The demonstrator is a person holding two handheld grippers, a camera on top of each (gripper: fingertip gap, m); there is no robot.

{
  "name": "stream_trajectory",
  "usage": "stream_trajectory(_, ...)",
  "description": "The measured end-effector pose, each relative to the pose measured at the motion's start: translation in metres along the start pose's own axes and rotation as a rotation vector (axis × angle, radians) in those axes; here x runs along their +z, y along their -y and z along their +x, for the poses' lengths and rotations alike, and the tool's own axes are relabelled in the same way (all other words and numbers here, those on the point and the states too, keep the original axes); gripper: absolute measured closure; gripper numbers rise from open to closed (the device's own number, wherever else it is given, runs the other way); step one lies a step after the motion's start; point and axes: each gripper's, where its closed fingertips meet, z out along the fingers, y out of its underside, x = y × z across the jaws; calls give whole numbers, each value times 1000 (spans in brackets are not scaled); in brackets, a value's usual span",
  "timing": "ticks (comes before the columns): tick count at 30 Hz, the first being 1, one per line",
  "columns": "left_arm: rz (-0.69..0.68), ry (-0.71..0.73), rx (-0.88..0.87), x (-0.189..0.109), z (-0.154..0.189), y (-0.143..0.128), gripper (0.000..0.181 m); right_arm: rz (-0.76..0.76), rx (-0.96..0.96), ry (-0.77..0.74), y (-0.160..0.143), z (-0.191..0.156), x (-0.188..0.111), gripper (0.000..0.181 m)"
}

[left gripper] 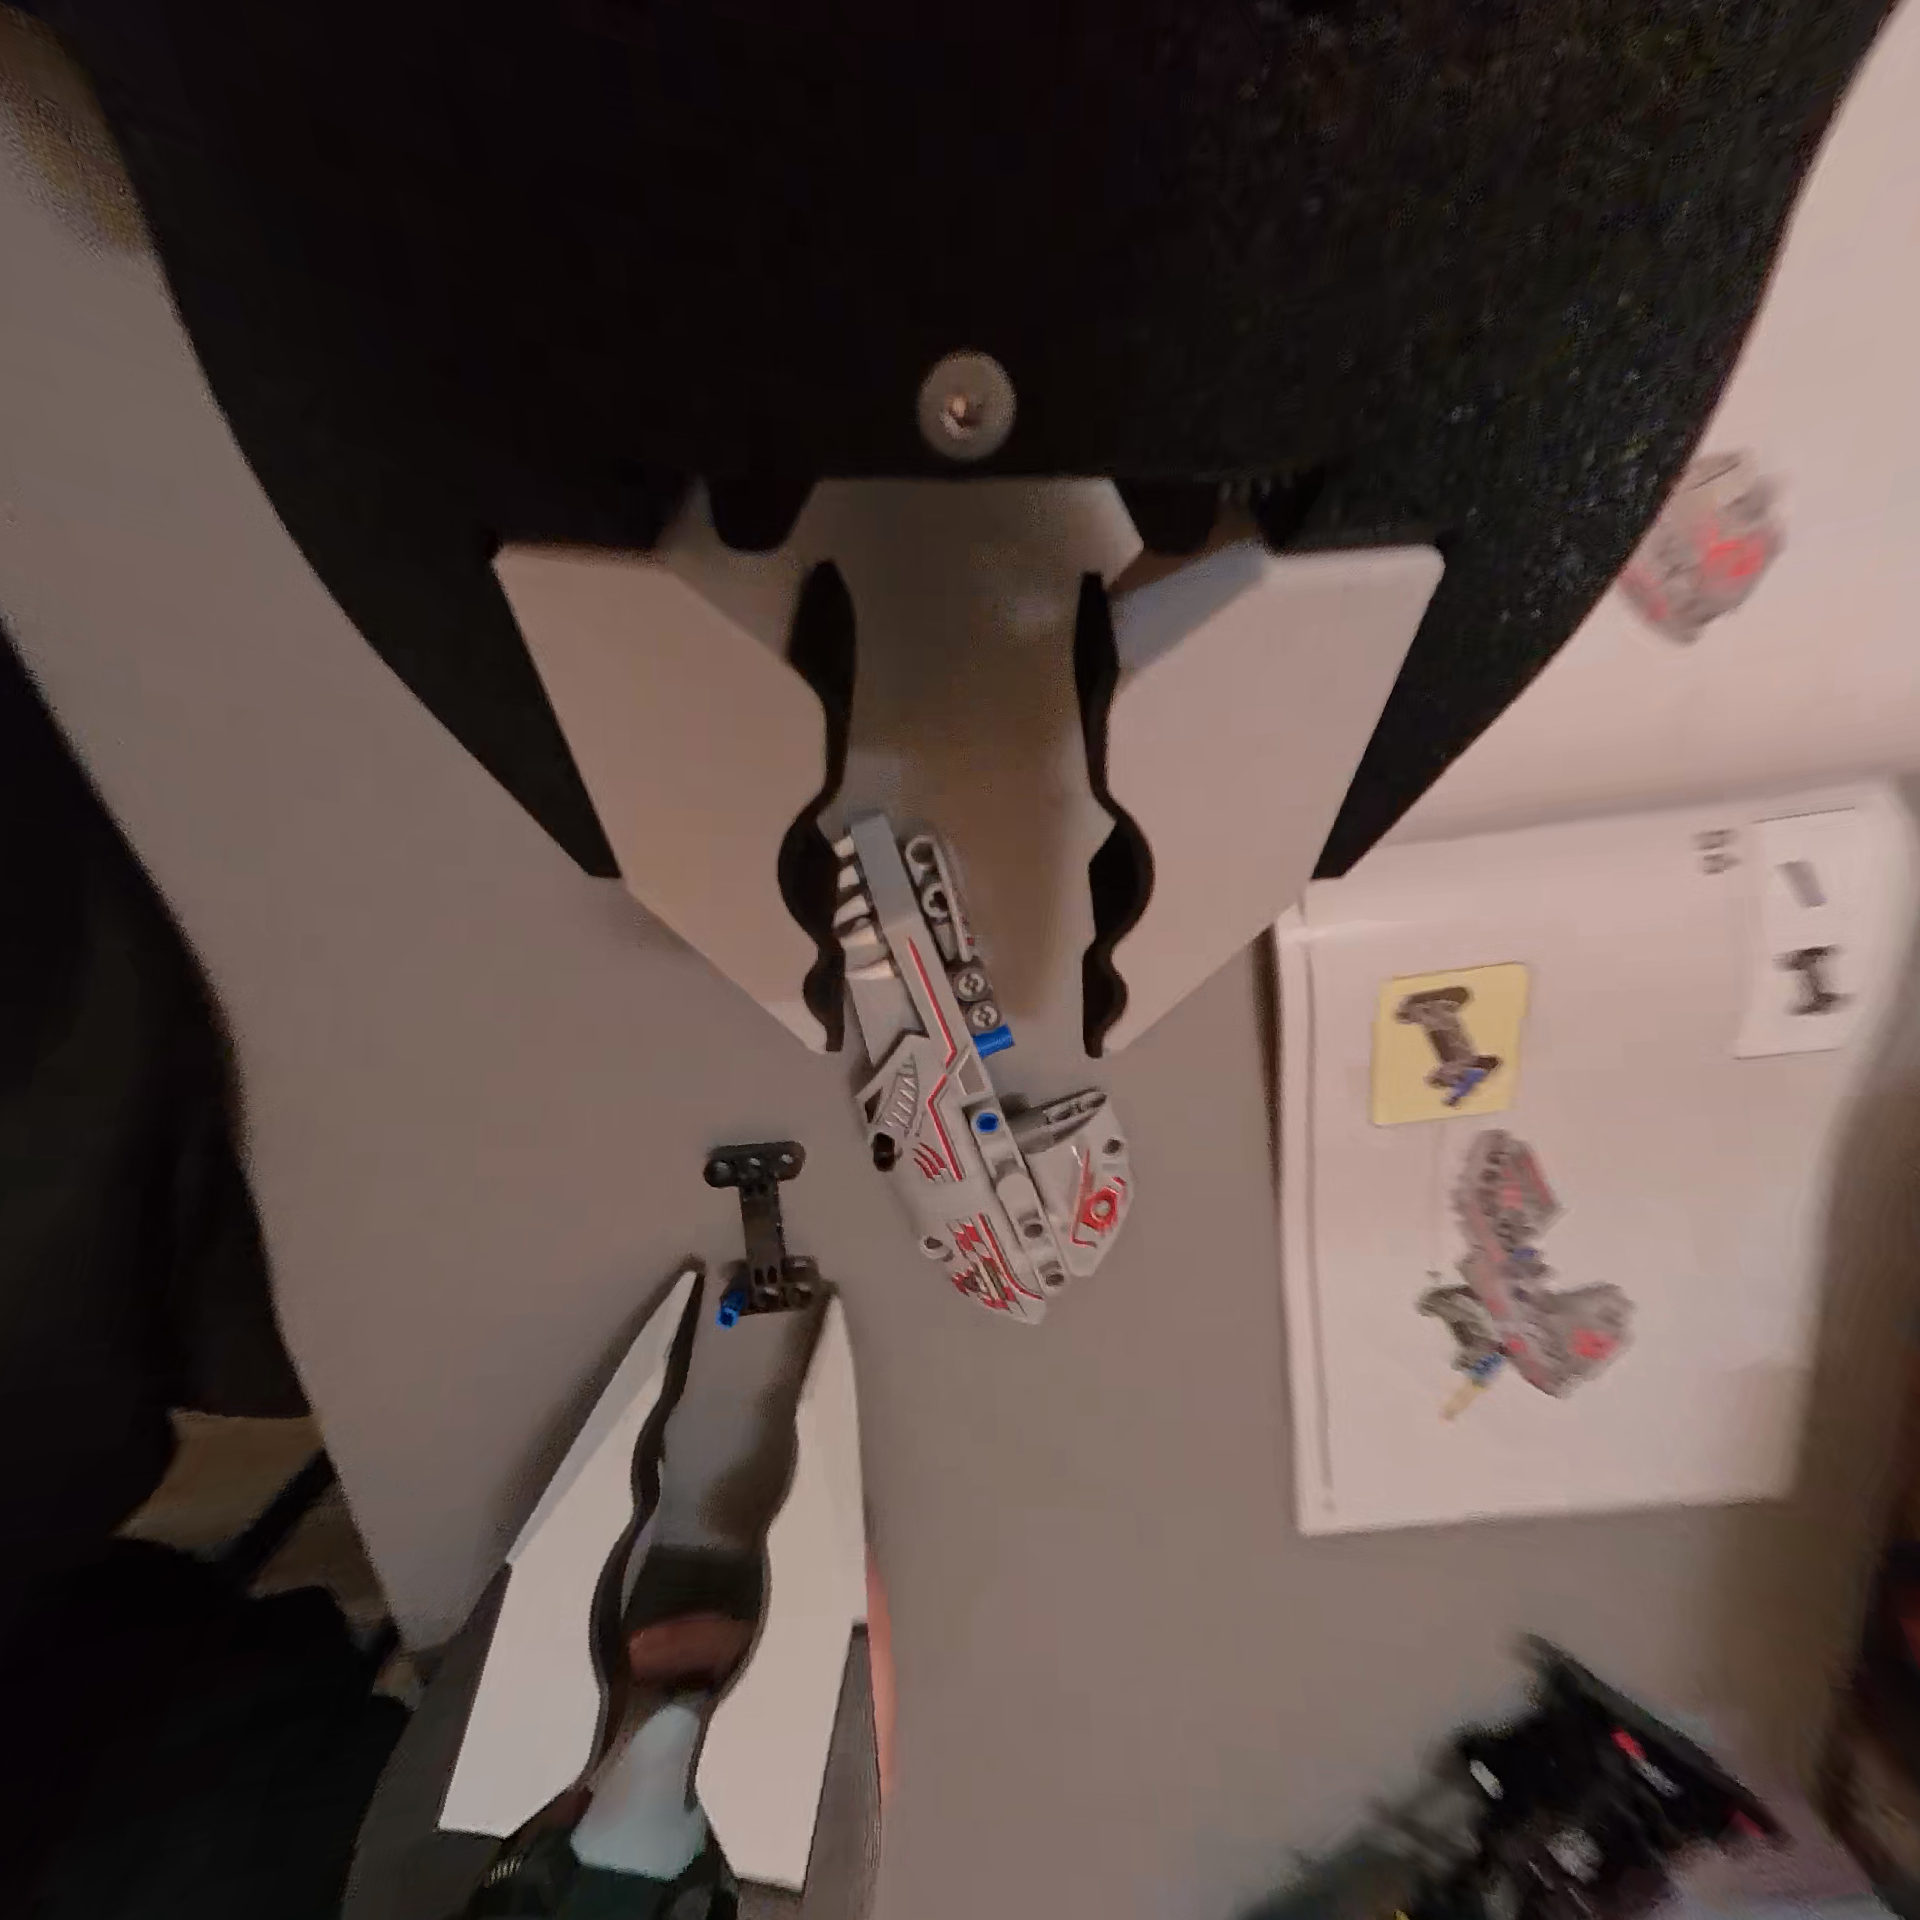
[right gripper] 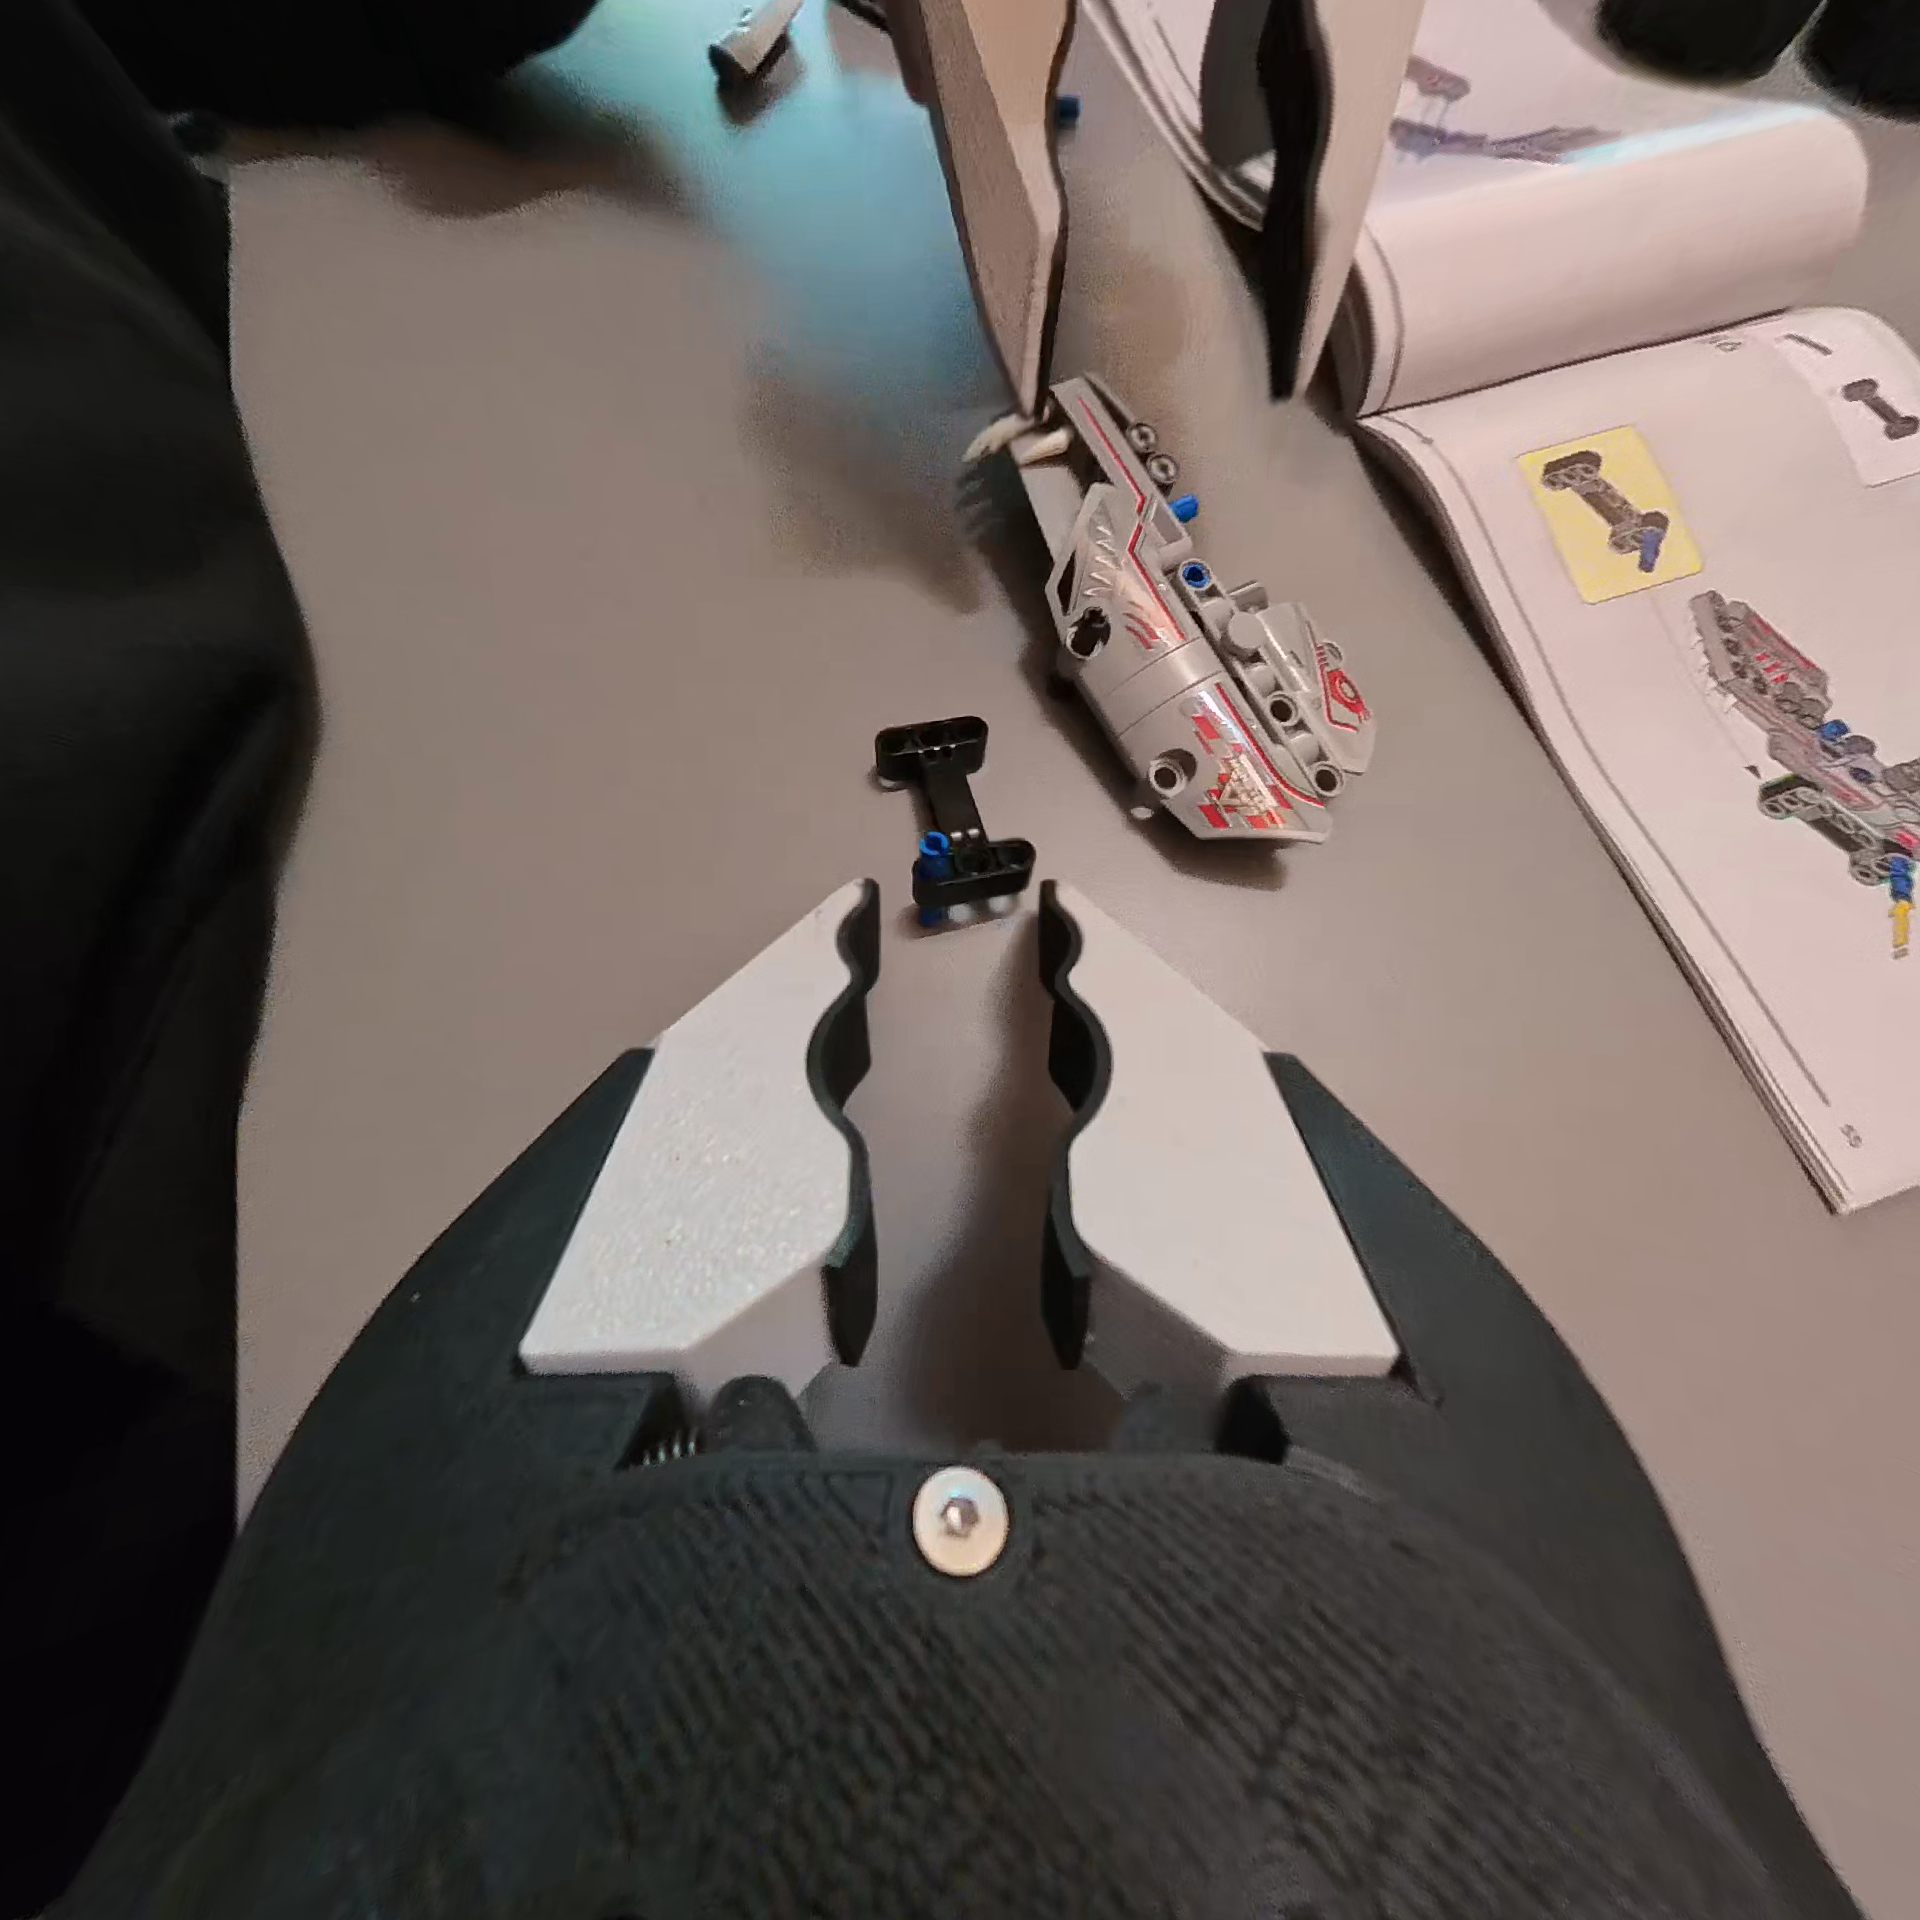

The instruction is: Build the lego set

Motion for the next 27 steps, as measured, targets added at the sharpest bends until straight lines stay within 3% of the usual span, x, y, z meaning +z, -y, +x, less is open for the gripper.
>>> stream_trajectory(1,18,51,45,-4,3,4,139,-1,-3,11,1,-1,1,156)
stream_trajectory(4,57,132,212,-4,27,12,142,-2,36,38,4,-3,6,160)
stream_trajectory(8,32,232,466,14,58,13,143,2,294,139,7,-5,8,161)
stream_trajectory(11,-12,348,630,25,59,15,143,98,556,266,19,-5,5,161)
stream_trajectory(12,-26,369,675,28,59,15,143,130,615,286,21,-1,3,176)
stream_trajectory(15,-39,416,772,35,59,21,145,186,693,304,23,6,-1,178)
stream_trajectory(19,-94,400,741,45,56,13,145,175,618,287,20,1,-4,179)
stream_trajectory(21,-87,396,705,46,56,14,153,152,598,242,15,3,-4,179)
stream_trajectory(23,-102,374,660,49,56,12,172,129,615,214,10,6,-3,179)
stream_trajectory(25,-93,387,631,48,54,14,173,153,594,215,12,6,-7,179)
stream_trajectory(27,-26,378,523,44,53,21,173,175,537,191,15,7,-14,167)
